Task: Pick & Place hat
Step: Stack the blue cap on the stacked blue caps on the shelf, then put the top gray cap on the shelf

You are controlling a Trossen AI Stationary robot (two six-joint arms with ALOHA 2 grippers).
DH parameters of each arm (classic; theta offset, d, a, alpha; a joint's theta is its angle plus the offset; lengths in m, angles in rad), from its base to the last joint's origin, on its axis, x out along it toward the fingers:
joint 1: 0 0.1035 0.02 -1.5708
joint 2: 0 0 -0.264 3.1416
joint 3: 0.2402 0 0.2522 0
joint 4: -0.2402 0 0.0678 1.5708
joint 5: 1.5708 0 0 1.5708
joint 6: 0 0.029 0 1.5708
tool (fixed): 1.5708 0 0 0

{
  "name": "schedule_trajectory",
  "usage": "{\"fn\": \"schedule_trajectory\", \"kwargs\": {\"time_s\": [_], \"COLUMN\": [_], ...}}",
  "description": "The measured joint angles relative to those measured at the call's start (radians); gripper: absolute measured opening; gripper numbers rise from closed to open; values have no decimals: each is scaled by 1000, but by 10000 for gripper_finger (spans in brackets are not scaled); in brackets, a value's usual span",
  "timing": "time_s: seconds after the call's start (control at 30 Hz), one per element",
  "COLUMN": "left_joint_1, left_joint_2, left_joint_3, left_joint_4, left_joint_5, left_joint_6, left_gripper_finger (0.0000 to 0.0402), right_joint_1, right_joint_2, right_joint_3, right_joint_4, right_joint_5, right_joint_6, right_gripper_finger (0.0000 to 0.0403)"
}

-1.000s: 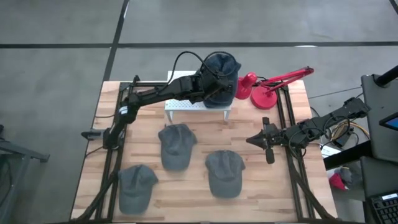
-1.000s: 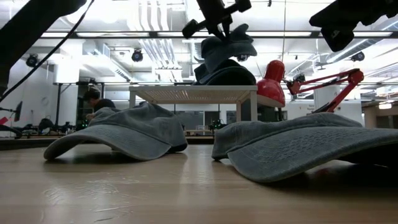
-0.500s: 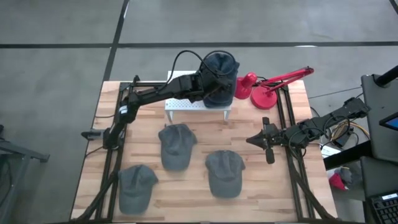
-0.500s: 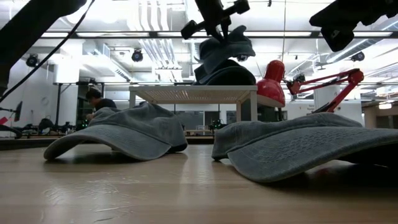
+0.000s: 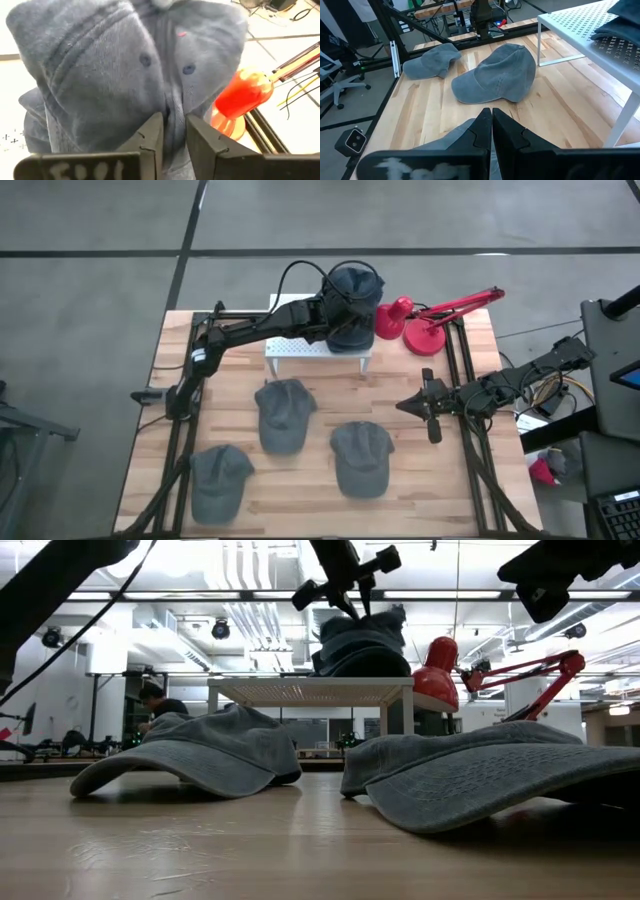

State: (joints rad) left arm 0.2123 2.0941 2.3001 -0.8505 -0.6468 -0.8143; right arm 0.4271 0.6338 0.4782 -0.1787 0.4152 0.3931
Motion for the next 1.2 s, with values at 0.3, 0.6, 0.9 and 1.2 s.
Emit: {"fn": "schedule_trajectory", "kwargs": {"time_s": [0.3,0.6,0.9,1.2], "left_joint_1": [0,0,-95,-342], "left_joint_2": [-2,-48,-204,-266], "left_joint_3": [0,53,54,52], "left_joint_4": [45,49,-177,-639], "left_joint_5": [41,117,234,226], "left_joint_6": [15,89,124,-264], "left_gripper_finger": [119,124,124,123], "right_joint_1": [0,0,0,0], "right_joint_2": [-1,-1,-1,-1], "right_joint_3": [0,0,0,0], "right_joint_4": [0,1,-1,-1], "right_joint_5": [0,0,1,1], "right_joint_6": [0,0,0,0], "right_gripper_finger": [13,13,13,13]}}
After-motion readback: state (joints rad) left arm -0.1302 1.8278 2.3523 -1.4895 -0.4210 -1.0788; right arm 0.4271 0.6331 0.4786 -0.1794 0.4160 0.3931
